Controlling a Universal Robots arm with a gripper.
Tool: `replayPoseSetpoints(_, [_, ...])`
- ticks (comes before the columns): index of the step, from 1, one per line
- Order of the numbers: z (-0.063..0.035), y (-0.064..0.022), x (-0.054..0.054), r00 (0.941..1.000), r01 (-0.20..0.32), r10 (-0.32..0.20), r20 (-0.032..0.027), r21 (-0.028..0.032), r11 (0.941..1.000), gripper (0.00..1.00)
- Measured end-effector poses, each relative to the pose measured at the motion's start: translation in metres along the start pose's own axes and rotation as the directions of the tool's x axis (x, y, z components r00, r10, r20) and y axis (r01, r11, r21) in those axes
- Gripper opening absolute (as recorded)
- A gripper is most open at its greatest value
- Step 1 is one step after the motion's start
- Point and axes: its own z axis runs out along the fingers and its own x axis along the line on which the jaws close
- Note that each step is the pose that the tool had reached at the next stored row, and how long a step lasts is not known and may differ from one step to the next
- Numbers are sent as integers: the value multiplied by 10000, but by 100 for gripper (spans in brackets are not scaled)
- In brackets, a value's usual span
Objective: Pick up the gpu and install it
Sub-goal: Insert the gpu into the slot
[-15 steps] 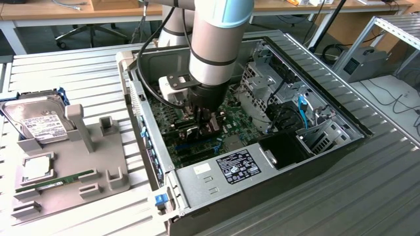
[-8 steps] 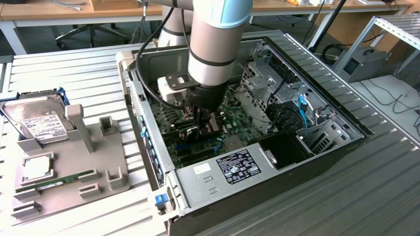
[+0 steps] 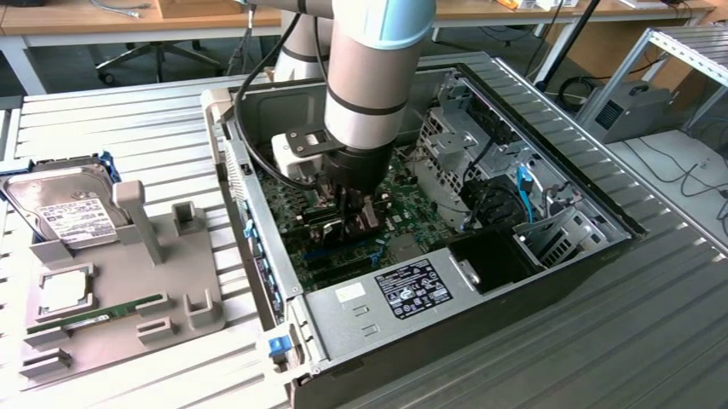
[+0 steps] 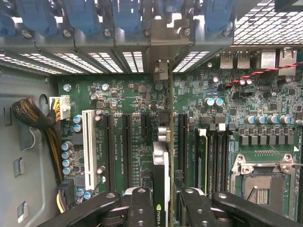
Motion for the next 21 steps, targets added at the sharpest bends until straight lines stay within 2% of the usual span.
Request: replayPoseSetpoints(21, [18, 2, 0, 10000, -1, 1, 1, 0, 10000, 27])
